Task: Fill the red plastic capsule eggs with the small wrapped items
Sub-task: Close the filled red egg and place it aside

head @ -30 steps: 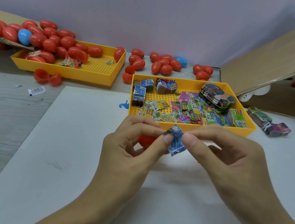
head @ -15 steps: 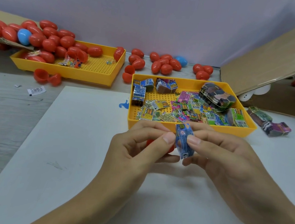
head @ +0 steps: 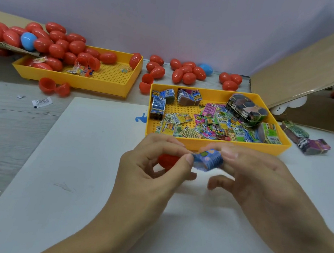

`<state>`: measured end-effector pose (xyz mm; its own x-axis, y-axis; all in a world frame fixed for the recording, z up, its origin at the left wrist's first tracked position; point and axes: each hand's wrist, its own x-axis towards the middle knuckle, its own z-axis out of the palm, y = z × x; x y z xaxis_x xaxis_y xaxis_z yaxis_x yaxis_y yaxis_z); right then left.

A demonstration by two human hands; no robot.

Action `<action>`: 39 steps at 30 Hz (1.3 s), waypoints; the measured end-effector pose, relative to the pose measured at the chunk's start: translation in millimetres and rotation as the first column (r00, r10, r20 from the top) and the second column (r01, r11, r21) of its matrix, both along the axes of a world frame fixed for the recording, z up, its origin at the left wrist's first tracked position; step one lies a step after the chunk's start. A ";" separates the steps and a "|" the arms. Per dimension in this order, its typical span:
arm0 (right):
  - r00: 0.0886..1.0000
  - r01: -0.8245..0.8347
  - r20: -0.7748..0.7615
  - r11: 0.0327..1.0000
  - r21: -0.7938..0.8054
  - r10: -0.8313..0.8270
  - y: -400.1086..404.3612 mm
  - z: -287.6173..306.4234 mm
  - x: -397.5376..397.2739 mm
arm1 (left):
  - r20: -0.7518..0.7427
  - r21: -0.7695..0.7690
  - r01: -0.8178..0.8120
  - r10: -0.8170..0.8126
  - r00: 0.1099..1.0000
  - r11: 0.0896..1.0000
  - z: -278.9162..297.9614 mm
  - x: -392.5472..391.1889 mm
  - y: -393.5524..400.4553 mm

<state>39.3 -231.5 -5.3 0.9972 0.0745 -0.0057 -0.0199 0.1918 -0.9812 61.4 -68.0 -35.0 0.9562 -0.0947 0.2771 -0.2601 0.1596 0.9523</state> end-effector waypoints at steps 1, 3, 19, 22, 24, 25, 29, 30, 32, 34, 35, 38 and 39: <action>1.000 -0.030 -0.005 1.000 0.002 0.030 1.0 1.0 -0.4 | 0.045 0.053 -0.025 0.022 0.999 0.998 0.6 -1.0 -0.3; 0.999 -0.042 -0.009 0.999 -0.035 0.041 2.2 1.5 -0.8 | 0.106 0.120 -0.062 0.050 0.993 0.991 0.8 -3.3 -0.6; 0.859 0.349 0.512 0.739 -0.576 -0.007 1.8 -2.2 -6.5 | -0.006 -0.001 0.055 -0.055 0.998 0.998 1.0 -2.6 0.0; 0.815 0.404 0.578 0.677 -0.616 0.039 -0.1 -0.4 -6.5 | 0.017 -0.001 0.038 -0.038 0.999 0.999 3.5 -3.5 0.6; 0.803 0.413 0.593 0.664 -0.623 0.057 -1.7 0.9 -6.8 | 0.028 0.009 0.036 -0.036 0.999 0.999 4.9 -4.1 0.6; 0.805 0.402 0.589 0.665 -0.629 0.071 -2.0 1.8 -7.2 | 0.028 0.010 0.038 -0.038 0.999 0.999 5.1 -4.6 0.6; 0.840 0.356 0.540 0.696 -0.623 0.054 -3.0 2.6 -8.0 | 0.012 -0.025 0.058 -0.058 0.998 0.998 5.7 -6.1 0.0; 0.844 0.354 0.535 0.708 -0.611 0.040 -3.2 2.2 -8.0 | 0.014 -0.024 0.063 -0.063 0.998 0.998 5.7 -6.3 0.0; 0.852 0.351 0.523 0.722 -0.596 0.018 -4.0 0.4 -7.6 | 0.016 -0.014 0.078 -0.077 0.997 0.997 5.4 -6.6 0.1; 0.854 0.349 0.520 0.727 -0.591 0.013 -5.0 -0.9 -7.1 | 0.010 -0.002 0.097 -0.097 0.995 0.995 4.6 -6.8 0.3; 0.854 0.347 0.520 0.729 -0.590 0.014 -5.3 -1.0 -6.8 | 0.009 0.002 0.102 -0.102 0.995 0.995 4.5 -7.1 0.5; 0.850 0.351 0.526 0.718 -0.601 0.024 -5.9 -0.4 -6.4 | 0.007 -0.007 0.102 -0.102 0.995 0.995 4.6 -7.2 0.9; 0.855 0.342 0.519 0.722 -0.602 0.028 -5.7 -0.2 -6.6 | 0.003 -0.014 0.100 -0.100 0.995 0.995 4.6 -6.9 0.9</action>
